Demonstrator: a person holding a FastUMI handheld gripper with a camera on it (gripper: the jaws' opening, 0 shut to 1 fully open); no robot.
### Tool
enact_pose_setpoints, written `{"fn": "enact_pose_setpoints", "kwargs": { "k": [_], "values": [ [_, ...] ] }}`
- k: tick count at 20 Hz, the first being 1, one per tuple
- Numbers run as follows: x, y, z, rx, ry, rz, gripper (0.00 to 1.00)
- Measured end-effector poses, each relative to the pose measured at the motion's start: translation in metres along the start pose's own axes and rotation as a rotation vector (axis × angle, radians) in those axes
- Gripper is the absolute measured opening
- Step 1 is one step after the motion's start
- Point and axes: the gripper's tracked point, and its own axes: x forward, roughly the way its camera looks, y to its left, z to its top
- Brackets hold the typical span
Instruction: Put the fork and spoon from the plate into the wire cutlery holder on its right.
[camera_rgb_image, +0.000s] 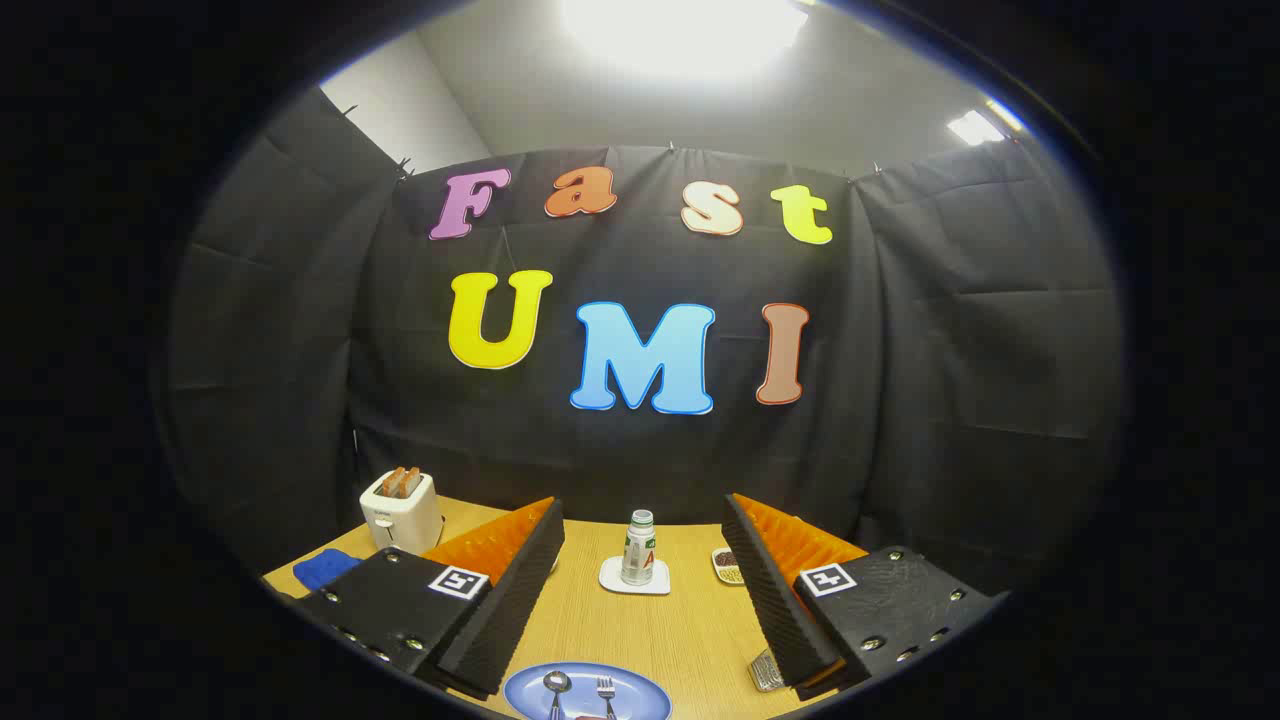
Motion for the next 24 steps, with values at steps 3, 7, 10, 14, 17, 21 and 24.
{"fn": "enact_pose_setpoints", "kwargs": {
  "k": [3,7,10,14,17,21,24],
  "values": [
    [0.001,0.001,-0.001,-0.004,0.001,0.000,0.97],
    [0.001,0.002,-0.002,0.008,0.011,0.005,0.97],
    [0.001,0.002,-0.001,0.006,0.011,0.006,0.97],
    [0.001,0.003,-0.003,-0.002,0.011,0.007,0.97],
    [0.000,0.006,-0.006,-0.003,0.015,0.021,0.97],
    [-0.001,0.007,-0.013,-0.016,0.030,0.029,0.97],
    [-0.001,0.008,-0.022,-0.018,0.051,0.028,0.97]
  ]
}}
